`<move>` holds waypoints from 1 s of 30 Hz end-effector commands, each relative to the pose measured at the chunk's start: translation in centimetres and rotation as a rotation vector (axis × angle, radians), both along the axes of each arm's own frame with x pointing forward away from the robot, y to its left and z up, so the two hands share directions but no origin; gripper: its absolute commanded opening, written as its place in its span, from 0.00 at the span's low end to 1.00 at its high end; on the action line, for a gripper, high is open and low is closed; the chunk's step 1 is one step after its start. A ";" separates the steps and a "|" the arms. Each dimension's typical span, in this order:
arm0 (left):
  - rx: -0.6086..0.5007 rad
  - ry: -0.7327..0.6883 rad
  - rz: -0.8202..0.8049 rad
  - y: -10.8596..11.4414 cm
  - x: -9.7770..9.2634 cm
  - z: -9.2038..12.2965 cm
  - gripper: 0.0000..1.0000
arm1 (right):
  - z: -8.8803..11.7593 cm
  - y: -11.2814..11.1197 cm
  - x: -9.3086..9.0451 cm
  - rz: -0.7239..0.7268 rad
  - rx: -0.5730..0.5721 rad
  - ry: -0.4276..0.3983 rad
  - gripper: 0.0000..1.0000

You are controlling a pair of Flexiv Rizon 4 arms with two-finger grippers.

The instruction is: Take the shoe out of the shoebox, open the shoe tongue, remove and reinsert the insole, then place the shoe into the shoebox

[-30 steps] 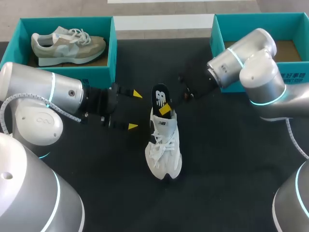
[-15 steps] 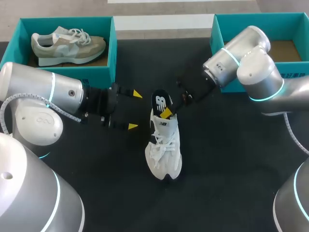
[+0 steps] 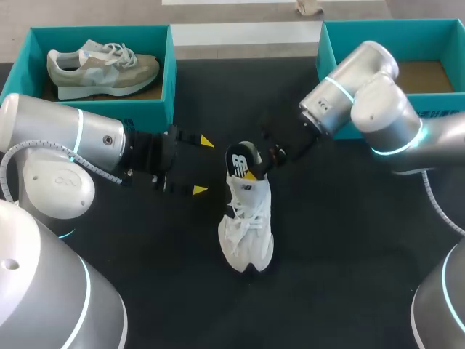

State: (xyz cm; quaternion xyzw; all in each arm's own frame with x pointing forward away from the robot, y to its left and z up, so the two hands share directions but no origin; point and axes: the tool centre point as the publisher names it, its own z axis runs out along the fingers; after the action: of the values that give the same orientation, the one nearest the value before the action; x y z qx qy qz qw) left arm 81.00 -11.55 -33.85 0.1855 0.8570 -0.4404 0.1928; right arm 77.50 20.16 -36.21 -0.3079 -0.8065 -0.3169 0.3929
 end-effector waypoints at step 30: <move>0.001 -0.001 0.001 0.0 -0.1 0.0 1.00 | 1.6 -0.4 2.3 -0.080 -0.008 -0.074 0.16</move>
State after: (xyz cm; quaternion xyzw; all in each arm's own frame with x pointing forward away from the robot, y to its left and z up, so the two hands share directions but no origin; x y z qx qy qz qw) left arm 81.00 -11.55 -33.85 0.1854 0.8570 -0.4404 0.1928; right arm 80.05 19.62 -34.30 -0.3277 -0.8092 -0.3403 0.3494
